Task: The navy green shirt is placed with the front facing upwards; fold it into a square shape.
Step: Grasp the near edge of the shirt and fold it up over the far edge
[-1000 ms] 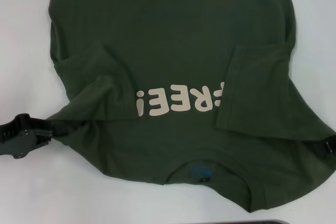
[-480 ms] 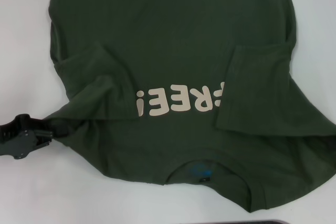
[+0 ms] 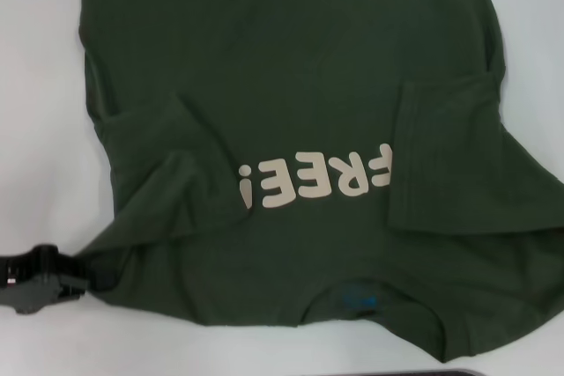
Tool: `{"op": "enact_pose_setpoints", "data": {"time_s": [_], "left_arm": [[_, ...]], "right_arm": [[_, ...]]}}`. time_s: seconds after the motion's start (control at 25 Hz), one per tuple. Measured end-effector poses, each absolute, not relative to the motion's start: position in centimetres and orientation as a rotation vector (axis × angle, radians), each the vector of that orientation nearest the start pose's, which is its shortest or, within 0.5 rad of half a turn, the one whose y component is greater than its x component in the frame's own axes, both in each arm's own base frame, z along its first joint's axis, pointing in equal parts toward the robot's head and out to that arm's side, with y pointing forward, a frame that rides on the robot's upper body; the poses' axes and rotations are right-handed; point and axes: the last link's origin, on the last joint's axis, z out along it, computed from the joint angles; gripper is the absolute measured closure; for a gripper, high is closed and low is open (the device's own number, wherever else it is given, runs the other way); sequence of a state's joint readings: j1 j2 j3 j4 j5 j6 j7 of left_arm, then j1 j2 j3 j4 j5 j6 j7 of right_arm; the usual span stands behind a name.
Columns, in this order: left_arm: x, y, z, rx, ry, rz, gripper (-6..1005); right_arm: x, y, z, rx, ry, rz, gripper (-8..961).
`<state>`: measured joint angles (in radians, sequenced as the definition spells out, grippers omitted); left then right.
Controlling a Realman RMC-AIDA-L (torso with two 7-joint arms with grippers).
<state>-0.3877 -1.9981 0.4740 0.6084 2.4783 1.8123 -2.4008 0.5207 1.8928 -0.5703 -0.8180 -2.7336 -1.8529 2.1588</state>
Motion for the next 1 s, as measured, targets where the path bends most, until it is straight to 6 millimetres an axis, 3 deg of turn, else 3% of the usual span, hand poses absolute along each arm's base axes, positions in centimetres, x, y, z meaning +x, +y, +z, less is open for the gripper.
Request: {"op": "enact_pose_setpoints", "data": {"time_s": [0.72, 1.0], "left_arm": [[-35.9, 20.9, 2.2, 1.958, 2.295, 0.123, 872], [-33.7, 22.3, 2.5, 2.040, 2.122, 0.274, 869]], "right_arm": [[36.4, 25.9, 9.7, -2.413, 1.859, -0.347, 941], [33.7, 27.8, 9.0, -2.559, 1.756, -0.135, 941]]}}
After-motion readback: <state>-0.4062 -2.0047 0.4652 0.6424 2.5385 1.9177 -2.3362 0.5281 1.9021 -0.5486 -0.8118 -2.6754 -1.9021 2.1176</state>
